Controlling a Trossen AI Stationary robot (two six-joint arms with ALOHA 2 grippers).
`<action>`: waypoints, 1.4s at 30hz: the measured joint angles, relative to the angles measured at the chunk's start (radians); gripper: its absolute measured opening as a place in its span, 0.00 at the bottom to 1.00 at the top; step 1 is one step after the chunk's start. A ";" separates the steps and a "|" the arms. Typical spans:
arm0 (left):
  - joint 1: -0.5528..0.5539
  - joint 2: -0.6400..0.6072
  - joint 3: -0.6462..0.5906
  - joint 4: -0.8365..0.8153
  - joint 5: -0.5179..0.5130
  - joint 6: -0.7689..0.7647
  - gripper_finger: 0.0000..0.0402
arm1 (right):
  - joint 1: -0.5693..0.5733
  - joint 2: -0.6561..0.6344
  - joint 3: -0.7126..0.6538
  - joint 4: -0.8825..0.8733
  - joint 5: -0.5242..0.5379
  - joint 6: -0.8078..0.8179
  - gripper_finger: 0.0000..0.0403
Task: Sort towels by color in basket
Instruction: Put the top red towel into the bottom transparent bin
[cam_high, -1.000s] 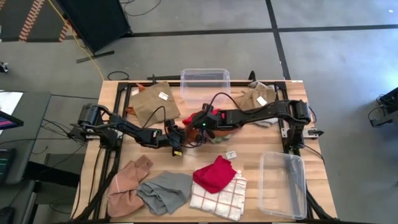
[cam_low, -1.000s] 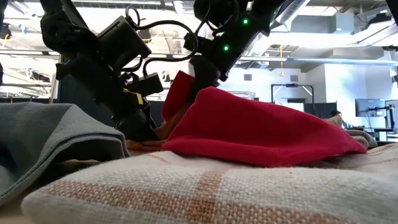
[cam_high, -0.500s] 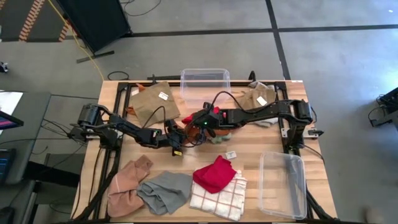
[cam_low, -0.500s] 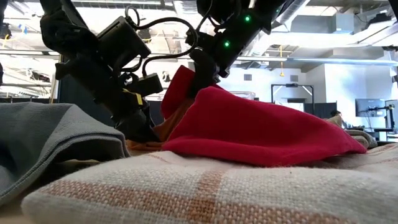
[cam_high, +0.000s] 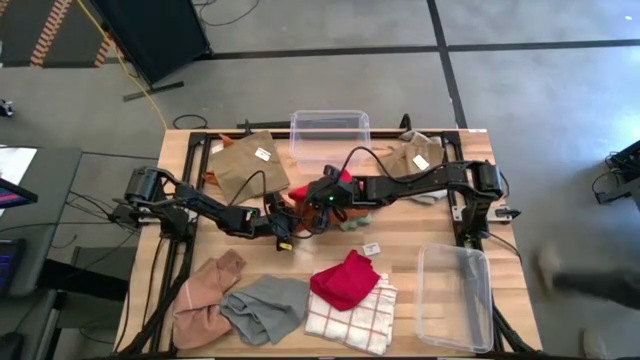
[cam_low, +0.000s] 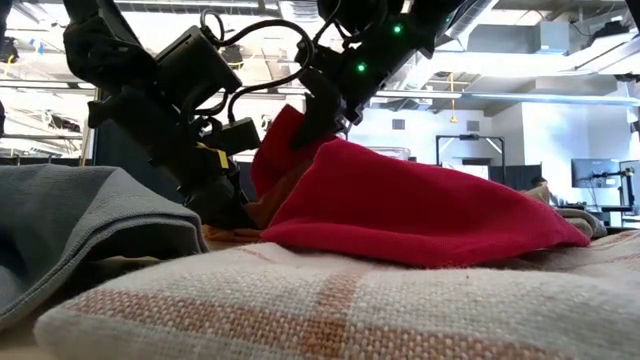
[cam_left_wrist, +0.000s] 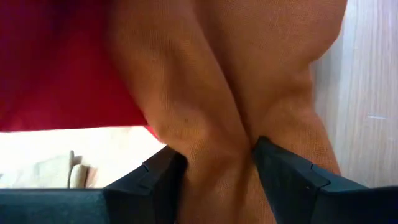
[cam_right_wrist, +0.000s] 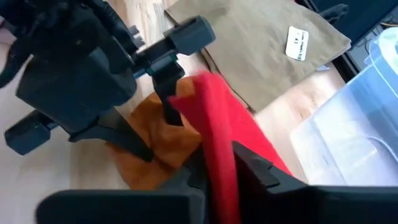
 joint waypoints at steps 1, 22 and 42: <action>0.000 0.000 0.000 0.001 0.000 0.000 0.48 | 0.000 0.000 0.000 0.002 -0.001 0.003 0.24; 0.000 0.000 0.000 -0.004 0.005 -0.013 0.48 | 0.028 0.171 0.000 0.179 0.043 -0.009 0.51; 0.000 0.000 0.000 0.005 0.006 -0.020 0.48 | 0.117 0.067 0.002 0.066 0.257 -0.260 0.52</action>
